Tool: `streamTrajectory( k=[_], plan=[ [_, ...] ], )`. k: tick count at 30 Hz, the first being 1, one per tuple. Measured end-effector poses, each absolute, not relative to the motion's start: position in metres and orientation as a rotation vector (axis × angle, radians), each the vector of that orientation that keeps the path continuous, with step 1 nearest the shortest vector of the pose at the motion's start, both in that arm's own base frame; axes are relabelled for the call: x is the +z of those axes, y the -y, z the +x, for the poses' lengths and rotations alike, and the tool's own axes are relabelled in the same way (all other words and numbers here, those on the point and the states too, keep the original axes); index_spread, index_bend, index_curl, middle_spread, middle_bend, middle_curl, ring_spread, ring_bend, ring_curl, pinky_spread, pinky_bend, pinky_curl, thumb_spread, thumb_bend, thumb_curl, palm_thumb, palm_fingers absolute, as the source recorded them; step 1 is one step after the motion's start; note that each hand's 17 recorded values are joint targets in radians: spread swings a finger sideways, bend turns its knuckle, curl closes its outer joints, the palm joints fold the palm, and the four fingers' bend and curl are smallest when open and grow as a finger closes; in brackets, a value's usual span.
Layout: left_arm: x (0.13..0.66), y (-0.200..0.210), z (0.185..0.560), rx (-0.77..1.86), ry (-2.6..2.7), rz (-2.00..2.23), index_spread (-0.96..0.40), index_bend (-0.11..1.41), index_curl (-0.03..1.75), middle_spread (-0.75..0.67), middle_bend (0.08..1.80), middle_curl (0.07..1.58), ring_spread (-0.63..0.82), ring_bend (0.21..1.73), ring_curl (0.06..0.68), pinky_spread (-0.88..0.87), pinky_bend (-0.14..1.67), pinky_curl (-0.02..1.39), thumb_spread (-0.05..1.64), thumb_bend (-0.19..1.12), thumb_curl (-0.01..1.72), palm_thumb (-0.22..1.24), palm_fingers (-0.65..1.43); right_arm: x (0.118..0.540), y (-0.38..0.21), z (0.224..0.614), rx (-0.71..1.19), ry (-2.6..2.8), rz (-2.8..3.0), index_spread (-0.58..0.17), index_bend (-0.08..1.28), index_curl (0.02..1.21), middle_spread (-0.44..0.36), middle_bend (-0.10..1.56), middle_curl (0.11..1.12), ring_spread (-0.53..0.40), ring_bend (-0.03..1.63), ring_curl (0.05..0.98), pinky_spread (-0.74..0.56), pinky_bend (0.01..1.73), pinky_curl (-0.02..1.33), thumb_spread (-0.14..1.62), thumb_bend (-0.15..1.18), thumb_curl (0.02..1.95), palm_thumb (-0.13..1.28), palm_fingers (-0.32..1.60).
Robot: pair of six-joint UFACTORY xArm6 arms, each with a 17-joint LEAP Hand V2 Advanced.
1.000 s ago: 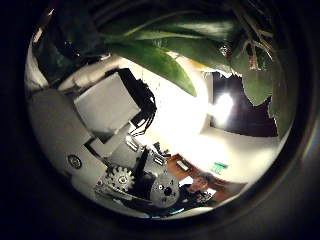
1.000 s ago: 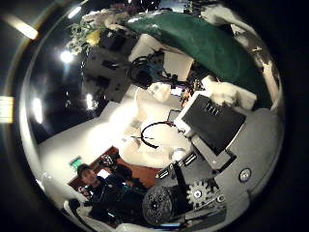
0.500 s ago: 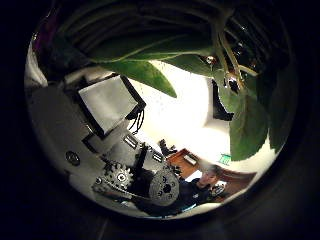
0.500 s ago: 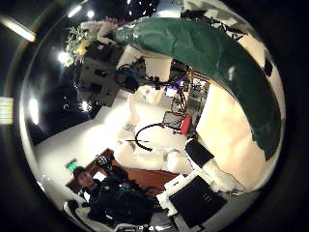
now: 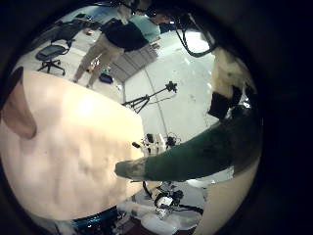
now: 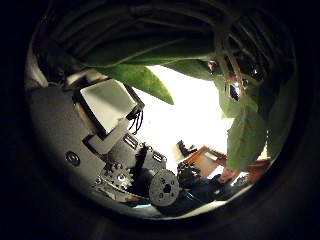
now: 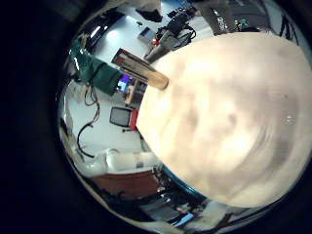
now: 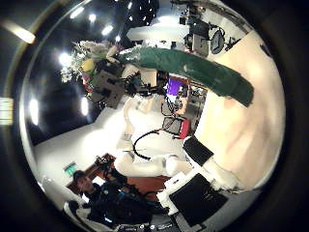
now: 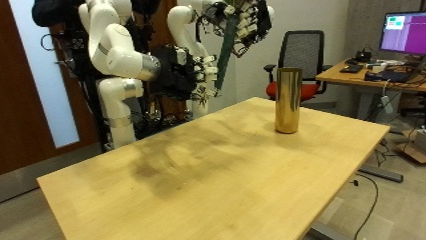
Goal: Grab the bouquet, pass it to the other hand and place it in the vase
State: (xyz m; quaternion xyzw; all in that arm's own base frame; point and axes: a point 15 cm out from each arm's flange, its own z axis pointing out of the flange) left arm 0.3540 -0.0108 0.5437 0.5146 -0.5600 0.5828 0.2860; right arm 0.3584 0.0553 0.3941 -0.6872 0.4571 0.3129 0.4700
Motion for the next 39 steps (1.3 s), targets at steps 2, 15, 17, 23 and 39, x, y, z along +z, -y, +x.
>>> streamTrajectory(
  k=[2,15,17,23,39],
  plan=[
    [0.551,0.002,0.349,1.580,1.519,1.409,-0.75,0.27,1.43,-0.54,1.05,1.06,-0.43,1.39,0.537,-0.63,1.07,0.57,0.13,-0.02,0.86,1.11,1.11,0.394,-0.052,0.358,0.764,-1.130,-1.680,-0.347,0.17,0.33,0.075,0.18,0.33,0.206,0.48,0.235,0.44,0.51,0.39,0.93,-0.03,0.43,0.76,0.06],
    [0.597,-0.069,0.323,1.774,1.554,1.611,-0.72,0.25,1.49,-0.52,1.06,1.04,-0.43,1.38,0.544,-0.64,1.05,0.59,0.11,-0.02,0.89,1.11,1.11,0.393,-0.049,0.360,0.770,-1.153,-1.667,-0.324,0.17,0.31,0.070,0.18,0.30,0.211,0.44,0.230,0.44,0.49,0.33,0.93,-0.03,0.41,0.76,0.11],
    [0.604,-0.077,0.320,1.804,1.554,1.626,-0.72,0.25,1.50,-0.52,1.06,1.04,-0.43,1.38,0.545,-0.64,1.05,0.59,0.11,-0.02,0.89,1.11,1.11,0.392,-0.049,0.360,0.775,-1.154,-1.667,-0.321,0.18,0.31,0.064,0.19,0.30,0.213,0.44,0.231,0.43,0.47,0.32,0.93,-0.03,0.41,0.76,0.12],
    [0.621,-0.098,0.313,1.864,1.559,1.685,-0.69,0.24,1.51,-0.51,1.07,1.03,-0.43,1.38,0.546,-0.64,1.04,0.59,0.10,-0.02,0.90,1.11,1.11,0.390,-0.048,0.362,0.766,-1.167,-1.664,-0.315,0.18,0.31,0.062,0.18,0.29,0.221,0.44,0.230,0.44,0.46,0.31,0.93,-0.03,0.41,0.76,0.14],
    [0.623,-0.155,0.322,1.953,1.480,1.760,-0.64,0.24,1.53,-0.51,1.08,1.01,-0.43,1.38,0.550,-0.64,1.04,0.61,0.09,-0.02,0.90,1.12,1.12,0.386,-0.046,0.367,0.775,-1.173,-1.659,-0.318,0.17,0.31,0.007,0.19,0.29,0.215,0.44,0.231,0.44,0.45,0.29,0.93,-0.03,0.41,0.76,0.16]
  ],
)
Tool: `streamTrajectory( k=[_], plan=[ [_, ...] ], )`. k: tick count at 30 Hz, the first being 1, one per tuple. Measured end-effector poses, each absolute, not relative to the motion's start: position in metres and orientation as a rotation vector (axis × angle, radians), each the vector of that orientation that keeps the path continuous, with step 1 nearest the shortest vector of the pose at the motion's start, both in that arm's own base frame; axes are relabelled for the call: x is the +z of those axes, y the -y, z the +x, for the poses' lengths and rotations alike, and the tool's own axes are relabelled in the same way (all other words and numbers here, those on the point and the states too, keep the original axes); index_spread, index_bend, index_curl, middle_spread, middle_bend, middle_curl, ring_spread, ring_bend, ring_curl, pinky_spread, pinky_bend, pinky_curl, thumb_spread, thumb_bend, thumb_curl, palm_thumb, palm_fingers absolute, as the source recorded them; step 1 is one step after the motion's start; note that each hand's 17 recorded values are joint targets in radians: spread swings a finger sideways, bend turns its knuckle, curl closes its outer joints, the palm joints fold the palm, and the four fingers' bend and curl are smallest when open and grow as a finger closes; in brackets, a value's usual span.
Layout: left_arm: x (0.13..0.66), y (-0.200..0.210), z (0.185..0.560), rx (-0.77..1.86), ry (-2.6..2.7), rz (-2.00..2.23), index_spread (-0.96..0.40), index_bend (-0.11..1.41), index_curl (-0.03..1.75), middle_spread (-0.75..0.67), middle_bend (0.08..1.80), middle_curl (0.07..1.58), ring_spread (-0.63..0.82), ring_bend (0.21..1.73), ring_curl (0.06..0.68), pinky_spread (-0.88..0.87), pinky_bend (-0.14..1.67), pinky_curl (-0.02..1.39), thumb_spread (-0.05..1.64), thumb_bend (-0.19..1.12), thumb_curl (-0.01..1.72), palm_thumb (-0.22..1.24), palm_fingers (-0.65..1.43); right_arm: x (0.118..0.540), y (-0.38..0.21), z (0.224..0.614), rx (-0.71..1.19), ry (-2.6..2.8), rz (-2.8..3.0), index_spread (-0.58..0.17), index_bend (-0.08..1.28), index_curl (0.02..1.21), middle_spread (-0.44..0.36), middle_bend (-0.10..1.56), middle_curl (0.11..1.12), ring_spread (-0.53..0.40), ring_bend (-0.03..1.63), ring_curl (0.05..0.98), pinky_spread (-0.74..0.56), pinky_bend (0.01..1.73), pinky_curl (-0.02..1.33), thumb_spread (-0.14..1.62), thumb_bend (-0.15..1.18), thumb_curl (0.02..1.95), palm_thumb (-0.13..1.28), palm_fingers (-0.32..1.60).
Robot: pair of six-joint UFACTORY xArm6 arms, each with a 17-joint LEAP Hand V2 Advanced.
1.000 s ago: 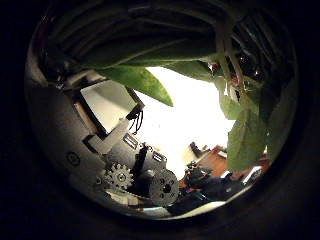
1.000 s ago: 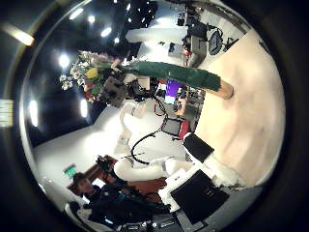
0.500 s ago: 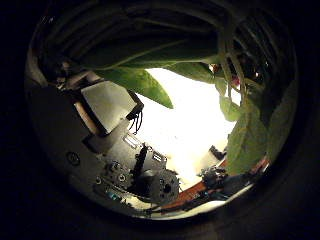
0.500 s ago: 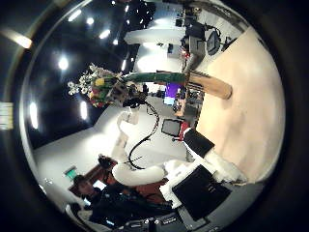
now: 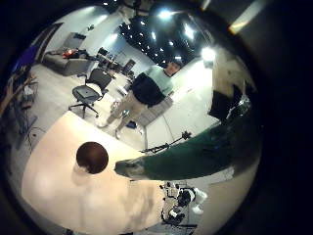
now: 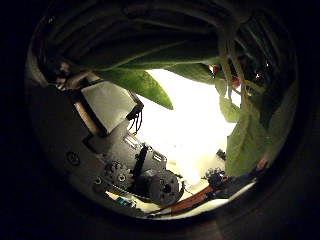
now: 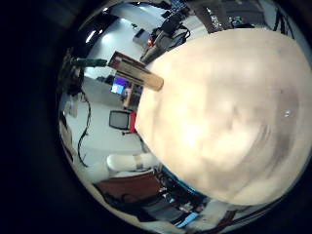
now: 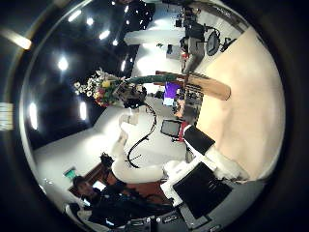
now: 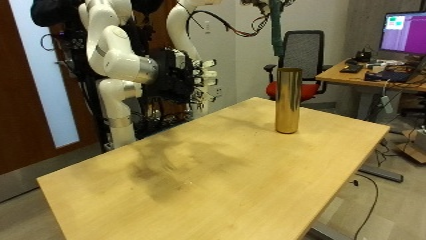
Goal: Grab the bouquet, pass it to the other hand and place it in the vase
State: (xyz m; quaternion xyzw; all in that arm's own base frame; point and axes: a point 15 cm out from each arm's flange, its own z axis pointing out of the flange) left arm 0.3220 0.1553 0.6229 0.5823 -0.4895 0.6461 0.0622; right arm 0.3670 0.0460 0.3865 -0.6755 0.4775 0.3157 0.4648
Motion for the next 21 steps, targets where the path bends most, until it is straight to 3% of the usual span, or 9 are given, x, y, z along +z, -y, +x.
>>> streamTrajectory(
  k=[4,21],
  plan=[
    [0.624,-0.166,0.326,1.942,1.486,1.782,-0.63,0.24,1.54,-0.51,1.08,1.00,-0.43,1.38,0.549,-0.64,1.04,0.61,0.09,-0.02,0.90,1.12,1.12,0.383,-0.045,0.371,0.775,-1.182,-1.656,-0.321,0.17,0.31,0.033,0.18,0.29,0.216,0.43,0.230,0.44,0.45,0.29,0.93,-0.03,0.41,0.76,0.16],
    [0.587,-0.189,0.349,1.862,1.467,1.886,-0.59,0.24,1.55,-0.51,1.08,1.01,-0.43,1.39,0.547,-0.64,1.05,0.61,0.09,-0.02,0.90,1.12,1.12,0.377,-0.044,0.372,0.781,-1.181,-1.654,-0.321,0.17,0.31,0.001,0.18,0.29,0.217,0.43,0.230,0.43,0.45,0.29,0.93,-0.03,0.41,0.76,0.17]
  ],
)
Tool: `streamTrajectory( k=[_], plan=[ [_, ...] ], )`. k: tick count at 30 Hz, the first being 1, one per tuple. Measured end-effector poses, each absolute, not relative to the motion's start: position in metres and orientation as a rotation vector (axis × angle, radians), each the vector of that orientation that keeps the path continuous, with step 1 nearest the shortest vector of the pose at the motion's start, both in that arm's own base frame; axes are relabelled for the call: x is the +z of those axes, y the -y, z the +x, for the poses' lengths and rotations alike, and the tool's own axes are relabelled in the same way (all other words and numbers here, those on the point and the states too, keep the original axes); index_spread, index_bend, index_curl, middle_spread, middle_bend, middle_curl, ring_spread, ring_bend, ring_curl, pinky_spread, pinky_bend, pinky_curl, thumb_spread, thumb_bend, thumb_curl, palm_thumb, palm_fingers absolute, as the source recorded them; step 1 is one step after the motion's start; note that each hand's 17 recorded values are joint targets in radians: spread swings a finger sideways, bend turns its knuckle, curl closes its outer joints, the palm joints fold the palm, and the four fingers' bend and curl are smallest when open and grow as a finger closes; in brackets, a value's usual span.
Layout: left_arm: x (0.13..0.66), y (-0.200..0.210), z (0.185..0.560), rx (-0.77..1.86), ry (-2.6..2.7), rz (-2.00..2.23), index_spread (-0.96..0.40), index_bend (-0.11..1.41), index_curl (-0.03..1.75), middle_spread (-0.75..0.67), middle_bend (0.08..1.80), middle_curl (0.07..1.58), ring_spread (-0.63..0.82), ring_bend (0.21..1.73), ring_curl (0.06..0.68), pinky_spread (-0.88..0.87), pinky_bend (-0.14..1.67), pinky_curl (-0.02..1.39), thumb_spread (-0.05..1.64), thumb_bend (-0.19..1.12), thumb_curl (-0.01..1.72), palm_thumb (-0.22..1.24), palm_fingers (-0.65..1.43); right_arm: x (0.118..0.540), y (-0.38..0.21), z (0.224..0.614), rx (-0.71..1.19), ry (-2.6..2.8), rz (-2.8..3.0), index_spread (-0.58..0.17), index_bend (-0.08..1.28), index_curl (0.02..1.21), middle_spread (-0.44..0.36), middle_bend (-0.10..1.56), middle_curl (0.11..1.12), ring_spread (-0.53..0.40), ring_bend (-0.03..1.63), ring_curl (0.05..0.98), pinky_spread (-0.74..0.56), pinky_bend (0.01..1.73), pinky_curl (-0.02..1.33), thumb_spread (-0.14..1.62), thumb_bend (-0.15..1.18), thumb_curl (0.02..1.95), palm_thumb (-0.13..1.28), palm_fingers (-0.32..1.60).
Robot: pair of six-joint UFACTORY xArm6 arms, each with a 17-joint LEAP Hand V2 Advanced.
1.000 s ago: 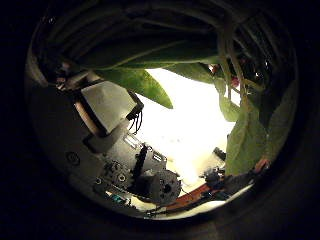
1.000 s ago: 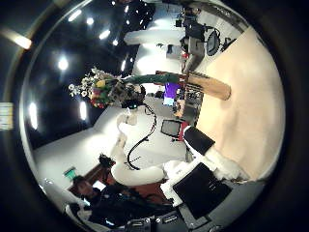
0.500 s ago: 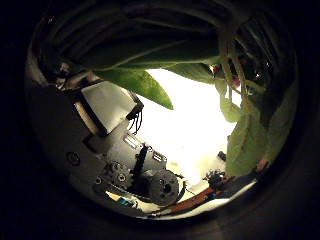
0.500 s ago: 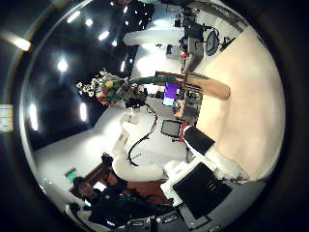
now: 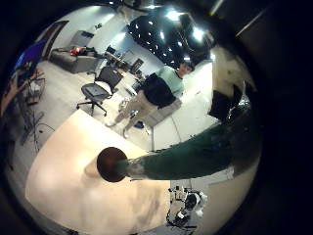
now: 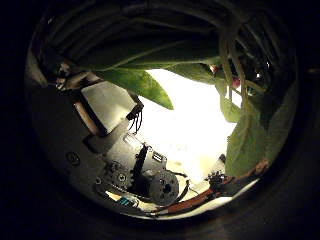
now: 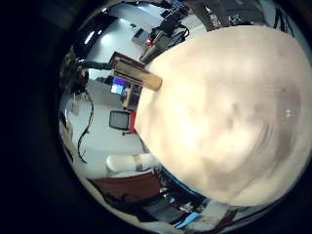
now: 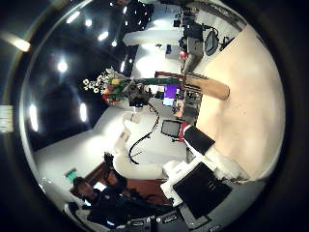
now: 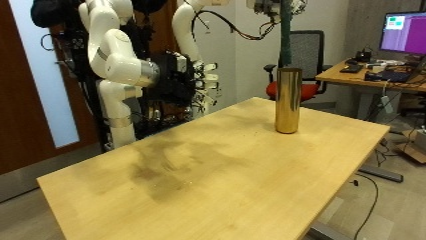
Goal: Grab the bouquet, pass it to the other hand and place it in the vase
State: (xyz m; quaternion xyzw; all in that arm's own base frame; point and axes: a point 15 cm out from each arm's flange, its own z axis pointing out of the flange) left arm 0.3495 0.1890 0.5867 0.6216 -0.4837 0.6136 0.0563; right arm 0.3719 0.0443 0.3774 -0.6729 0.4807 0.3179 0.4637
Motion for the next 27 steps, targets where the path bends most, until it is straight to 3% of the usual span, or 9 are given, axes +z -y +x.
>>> streamTrajectory(
  k=[10,15,27],
  plan=[
    [0.554,-0.181,0.371,1.790,1.465,1.901,-0.57,0.25,1.56,-0.51,1.07,1.01,-0.43,1.39,0.546,-0.64,1.05,0.61,0.08,-0.02,0.90,1.11,1.12,0.376,-0.045,0.372,0.787,-1.183,-1.653,-0.317,0.17,0.31,-0.002,0.18,0.28,0.216,0.43,0.226,0.43,0.46,0.29,0.93,-0.03,0.41,0.76,0.17],
    [0.548,-0.180,0.375,1.763,1.468,1.904,-0.56,0.23,1.56,-0.51,1.07,1.02,-0.43,1.39,0.546,-0.64,1.05,0.61,0.15,-0.04,0.88,1.04,1.11,0.375,-0.044,0.372,0.788,-1.185,-1.652,-0.317,0.18,0.31,0.005,0.18,0.28,0.215,0.43,0.228,0.42,0.46,0.28,0.93,-0.03,0.41,0.76,0.18],
    [0.532,-0.186,0.380,1.707,1.441,1.923,-0.52,0.15,1.54,-0.54,0.95,1.05,-0.44,1.36,0.524,-0.66,1.16,0.59,0.57,-0.06,0.72,0.73,1.03,0.374,-0.044,0.373,0.792,-1.187,-1.650,-0.318,0.18,0.31,0.026,0.18,0.28,0.215,0.41,0.228,0.42,0.45,0.28,0.93,-0.03,0.41,0.76,0.18]
  ],
)
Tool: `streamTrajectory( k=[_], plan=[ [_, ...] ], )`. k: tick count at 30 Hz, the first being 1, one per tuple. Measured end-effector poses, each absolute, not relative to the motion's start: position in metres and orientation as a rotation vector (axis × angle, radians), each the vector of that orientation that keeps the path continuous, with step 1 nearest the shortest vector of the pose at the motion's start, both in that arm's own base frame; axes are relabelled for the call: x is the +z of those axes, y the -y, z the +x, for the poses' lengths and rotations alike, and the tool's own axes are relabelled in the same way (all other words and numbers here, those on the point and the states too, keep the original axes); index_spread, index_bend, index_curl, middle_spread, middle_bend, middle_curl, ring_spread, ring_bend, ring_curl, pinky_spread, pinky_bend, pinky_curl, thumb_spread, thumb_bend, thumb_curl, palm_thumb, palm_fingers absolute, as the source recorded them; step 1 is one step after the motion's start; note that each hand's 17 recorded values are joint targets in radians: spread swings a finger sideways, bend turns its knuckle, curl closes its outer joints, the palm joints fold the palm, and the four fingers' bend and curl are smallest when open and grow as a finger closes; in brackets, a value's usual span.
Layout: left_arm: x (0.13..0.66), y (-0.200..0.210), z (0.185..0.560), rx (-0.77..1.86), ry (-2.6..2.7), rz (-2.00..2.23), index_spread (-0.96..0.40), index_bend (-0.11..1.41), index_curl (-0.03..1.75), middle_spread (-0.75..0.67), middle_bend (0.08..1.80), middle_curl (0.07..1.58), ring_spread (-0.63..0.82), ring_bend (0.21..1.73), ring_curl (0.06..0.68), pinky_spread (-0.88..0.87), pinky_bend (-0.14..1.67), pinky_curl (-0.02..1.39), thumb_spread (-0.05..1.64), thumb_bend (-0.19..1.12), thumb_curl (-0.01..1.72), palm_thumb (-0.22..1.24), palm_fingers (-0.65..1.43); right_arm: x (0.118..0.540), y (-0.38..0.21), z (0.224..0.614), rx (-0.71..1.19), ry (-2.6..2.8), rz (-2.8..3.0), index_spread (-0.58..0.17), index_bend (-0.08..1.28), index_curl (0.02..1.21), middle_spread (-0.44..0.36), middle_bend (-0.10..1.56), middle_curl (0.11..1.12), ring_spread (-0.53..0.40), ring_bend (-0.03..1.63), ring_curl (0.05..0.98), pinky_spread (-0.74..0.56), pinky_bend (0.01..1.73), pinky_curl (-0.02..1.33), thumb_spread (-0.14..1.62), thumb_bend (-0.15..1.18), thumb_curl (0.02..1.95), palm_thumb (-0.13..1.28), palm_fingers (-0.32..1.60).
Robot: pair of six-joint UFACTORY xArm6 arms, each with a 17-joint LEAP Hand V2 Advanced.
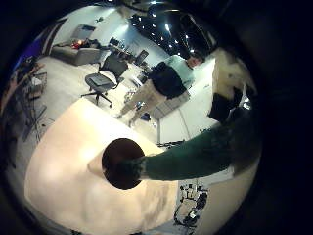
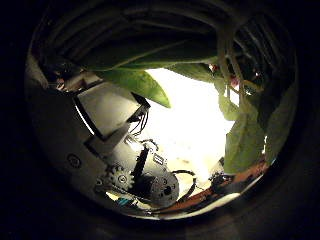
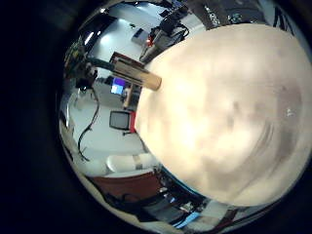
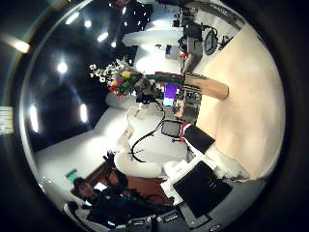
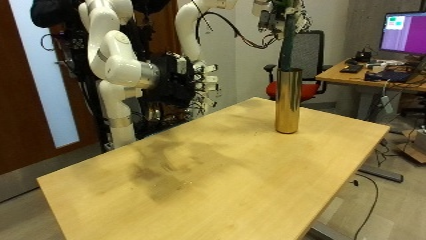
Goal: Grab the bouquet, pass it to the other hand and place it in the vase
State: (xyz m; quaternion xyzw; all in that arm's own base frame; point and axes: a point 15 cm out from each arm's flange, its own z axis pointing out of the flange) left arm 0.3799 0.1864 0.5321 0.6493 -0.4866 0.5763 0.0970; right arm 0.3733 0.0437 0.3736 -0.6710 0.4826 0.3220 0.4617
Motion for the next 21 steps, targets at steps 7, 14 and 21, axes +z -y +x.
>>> streamTrajectory(
  k=[7,14,21],
  plan=[
    [0.517,-0.190,0.383,1.618,1.454,1.933,-0.44,0.14,1.36,-0.51,0.86,0.97,-0.47,1.10,0.449,-0.67,1.02,0.51,0.80,-0.05,0.57,0.59,0.51,0.373,-0.043,0.373,0.792,-1.188,-1.656,-0.318,0.18,0.32,0.026,0.18,0.28,0.210,0.41,0.229,0.42,0.45,0.27,0.93,-0.03,0.41,0.76,0.19],
    [0.502,-0.199,0.382,1.493,1.492,1.945,-0.16,0.14,1.02,-0.04,0.38,0.70,0.07,0.86,0.332,0.06,0.61,0.36,0.87,-0.05,0.41,0.39,-0.06,0.372,-0.042,0.372,0.791,-1.193,-1.661,-0.319,0.18,0.32,0.024,0.18,0.28,0.209,0.41,0.228,0.42,0.45,0.28,0.93,-0.03,0.41,0.76,0.19],
    [0.501,-0.212,0.376,1.492,1.483,1.971,0.13,0.10,0.60,0.42,0.19,0.47,0.44,0.68,0.243,0.49,0.49,0.29,0.80,-0.05,0.35,0.27,-0.12,0.371,-0.042,0.371,0.791,-1.194,-1.662,-0.318,0.17,0.32,0.034,0.18,0.28,0.211,0.43,0.229,0.42,0.45,0.28,0.93,-0.03,0.41,0.76,0.19]
  ],
)
